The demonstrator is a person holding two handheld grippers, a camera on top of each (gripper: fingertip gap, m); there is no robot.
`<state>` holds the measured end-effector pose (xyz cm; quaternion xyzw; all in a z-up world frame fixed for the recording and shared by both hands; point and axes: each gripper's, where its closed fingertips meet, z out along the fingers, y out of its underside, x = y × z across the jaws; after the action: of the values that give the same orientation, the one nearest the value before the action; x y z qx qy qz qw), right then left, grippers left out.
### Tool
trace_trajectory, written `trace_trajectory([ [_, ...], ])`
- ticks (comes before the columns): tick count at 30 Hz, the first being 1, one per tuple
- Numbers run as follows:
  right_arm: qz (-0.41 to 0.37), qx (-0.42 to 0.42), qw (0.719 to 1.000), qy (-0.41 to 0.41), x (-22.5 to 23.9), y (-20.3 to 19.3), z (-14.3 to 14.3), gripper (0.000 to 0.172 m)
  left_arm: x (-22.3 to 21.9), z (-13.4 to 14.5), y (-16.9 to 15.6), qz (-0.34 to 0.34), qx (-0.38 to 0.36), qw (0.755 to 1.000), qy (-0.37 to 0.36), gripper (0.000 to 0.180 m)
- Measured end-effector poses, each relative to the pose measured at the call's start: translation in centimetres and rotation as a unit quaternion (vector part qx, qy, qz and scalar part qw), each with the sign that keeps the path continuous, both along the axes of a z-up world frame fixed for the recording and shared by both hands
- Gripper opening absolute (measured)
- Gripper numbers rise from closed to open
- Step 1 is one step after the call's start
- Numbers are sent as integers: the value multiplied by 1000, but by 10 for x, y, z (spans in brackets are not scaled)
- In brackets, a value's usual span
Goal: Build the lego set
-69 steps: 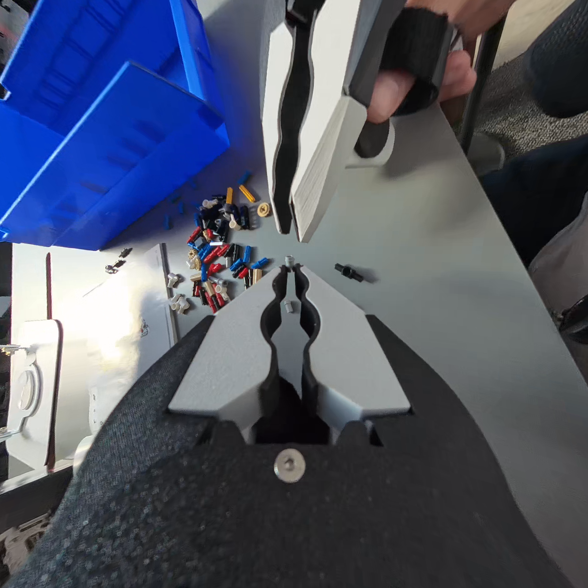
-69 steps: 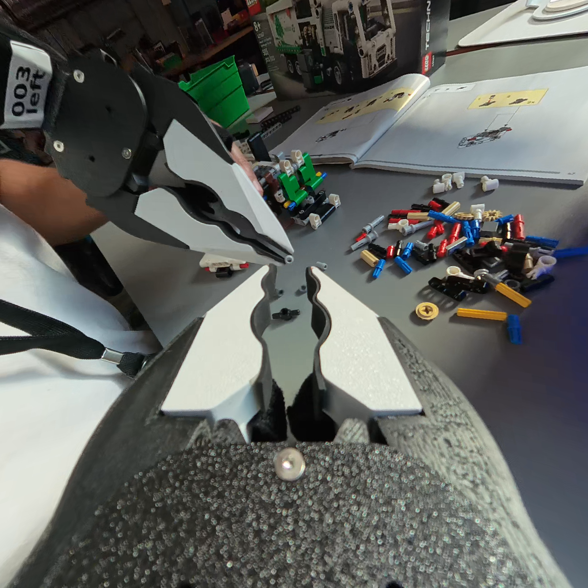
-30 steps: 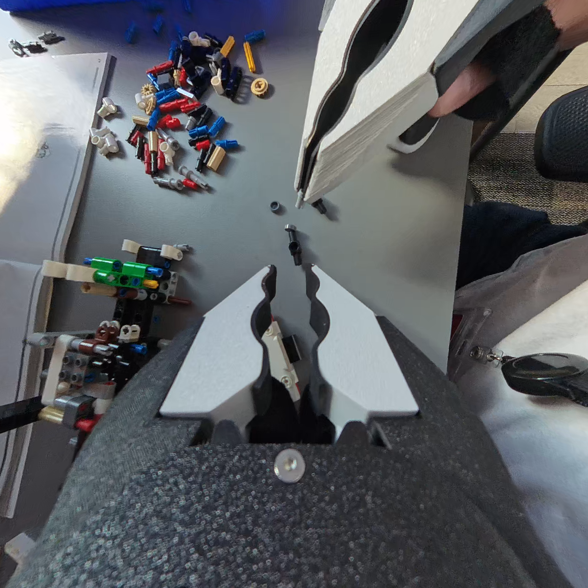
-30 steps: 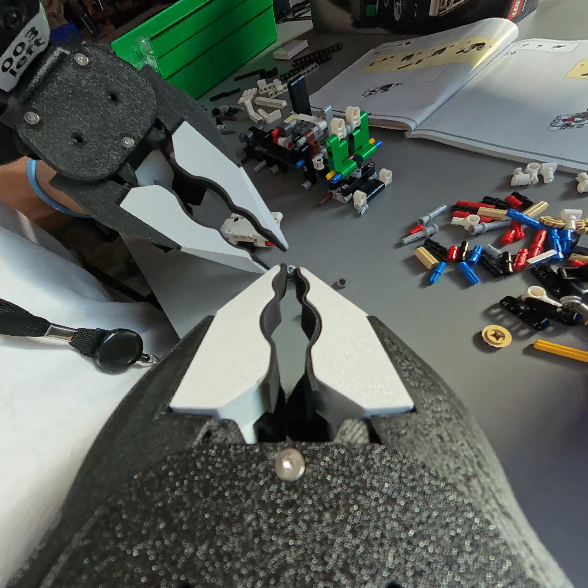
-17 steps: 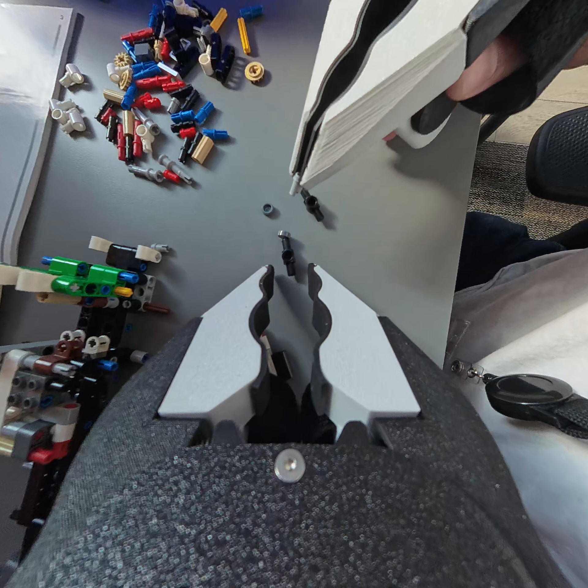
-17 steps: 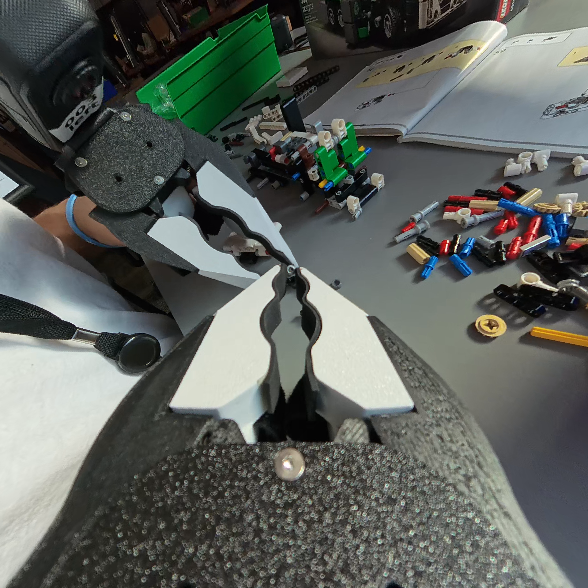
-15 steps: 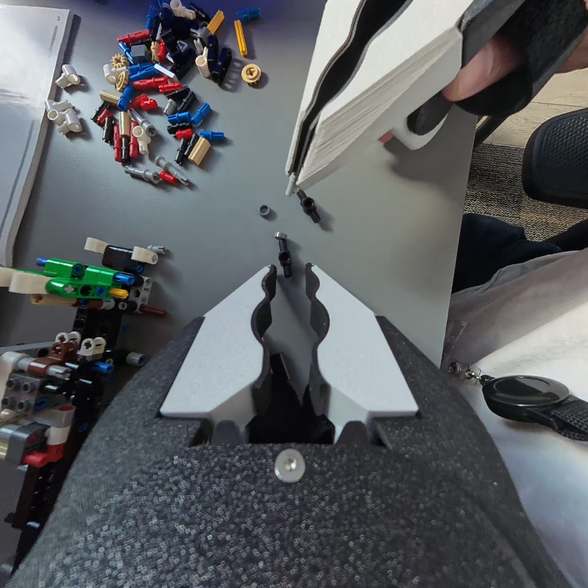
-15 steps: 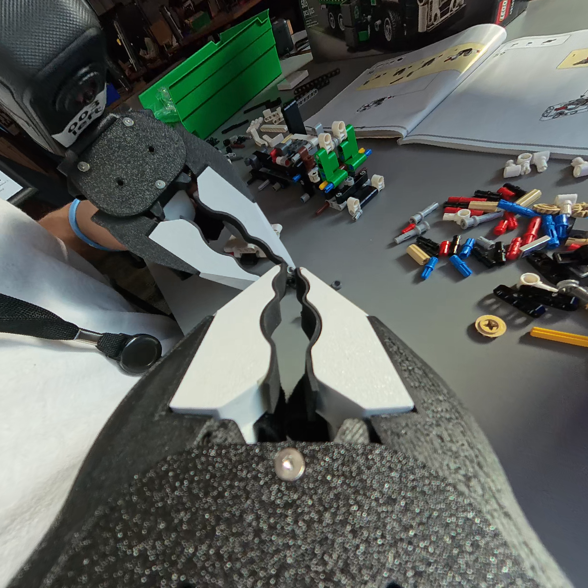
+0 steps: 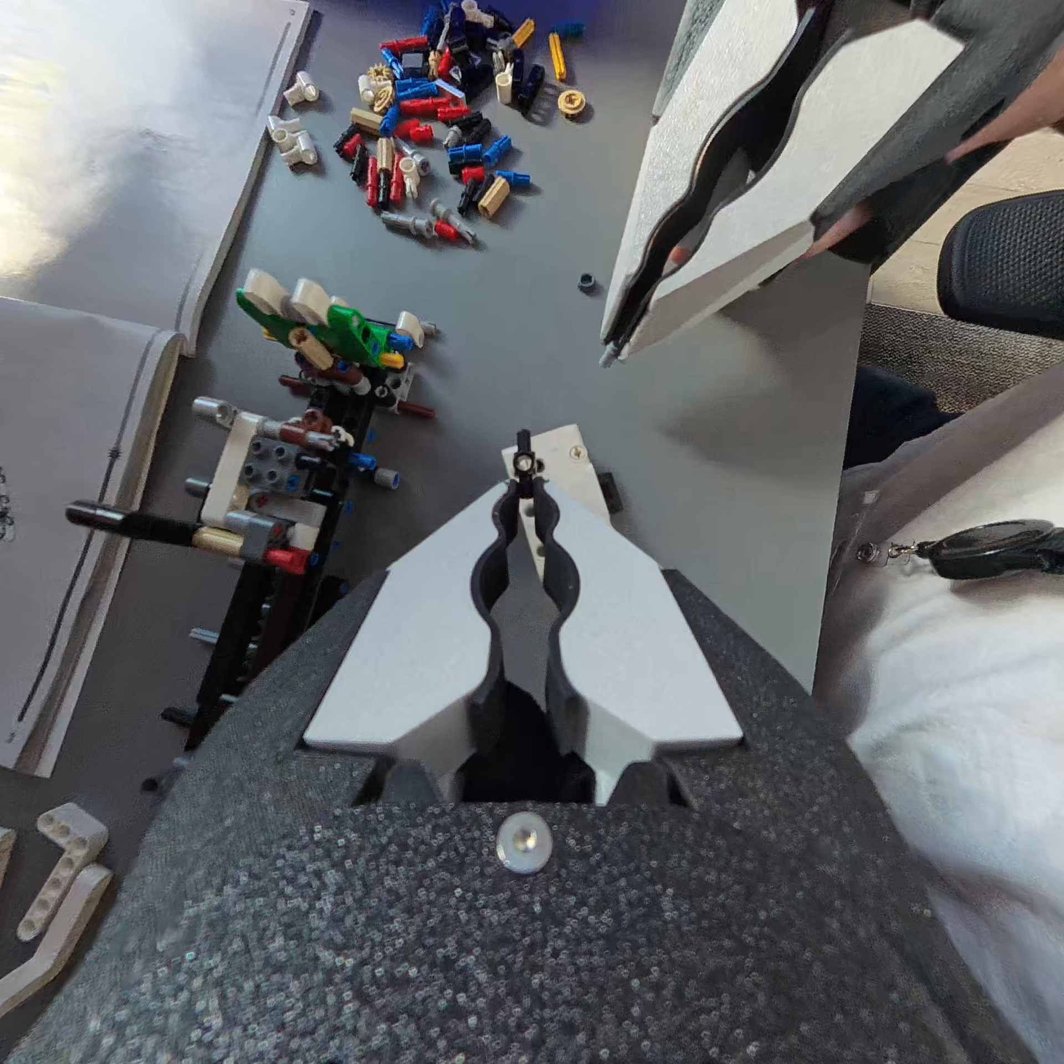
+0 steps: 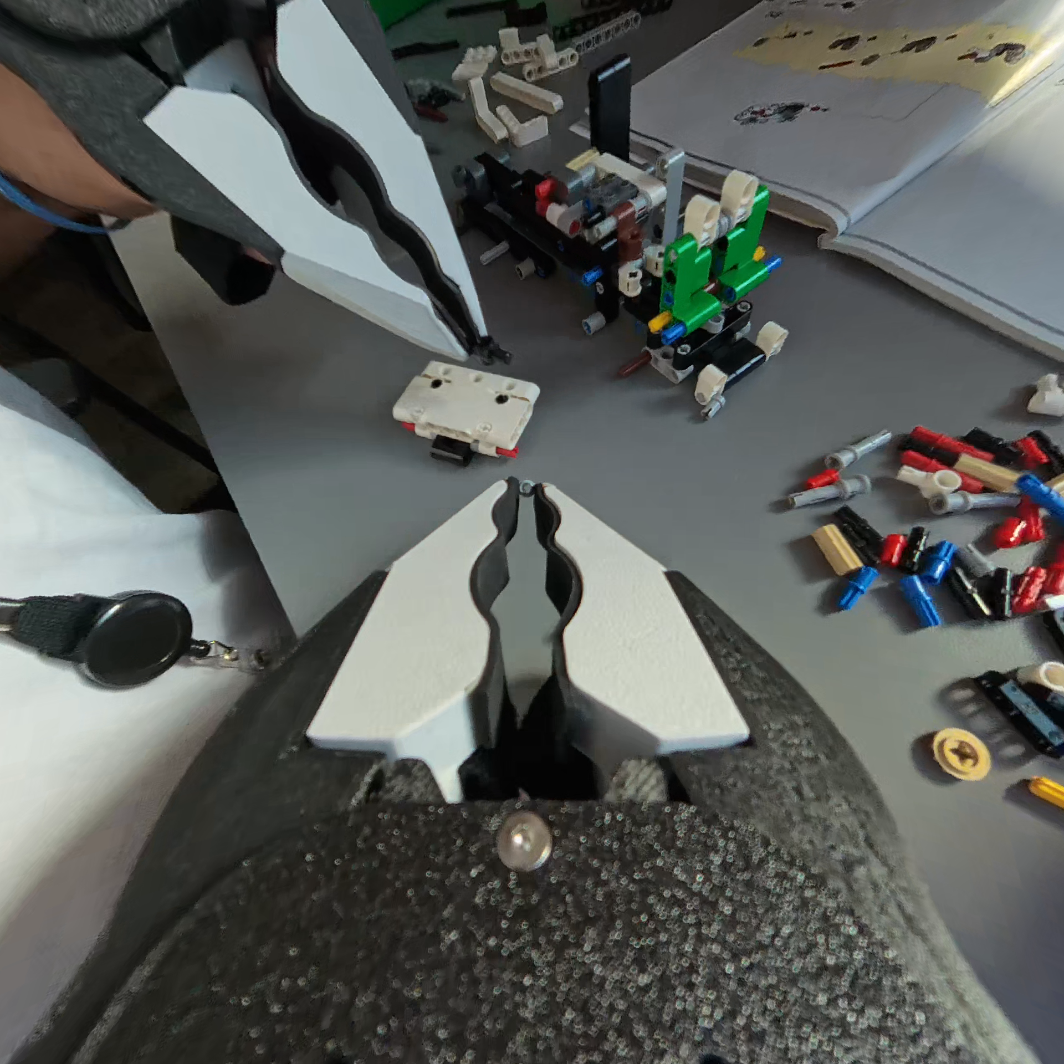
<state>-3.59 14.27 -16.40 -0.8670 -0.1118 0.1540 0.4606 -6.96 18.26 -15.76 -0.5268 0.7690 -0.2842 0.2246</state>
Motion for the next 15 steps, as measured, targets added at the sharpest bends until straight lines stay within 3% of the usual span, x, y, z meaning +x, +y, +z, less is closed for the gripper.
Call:
trace_trajectory([
  [8, -35, -23, 972, -232, 16, 29, -21, 4, -38, 5, 8, -6, 15, 999, -35, 2],
  [15, -50, -45, 973, -220, 18, 27, -22, 13, -48, 7, 9, -10, -7, 998, -66, 2],
])
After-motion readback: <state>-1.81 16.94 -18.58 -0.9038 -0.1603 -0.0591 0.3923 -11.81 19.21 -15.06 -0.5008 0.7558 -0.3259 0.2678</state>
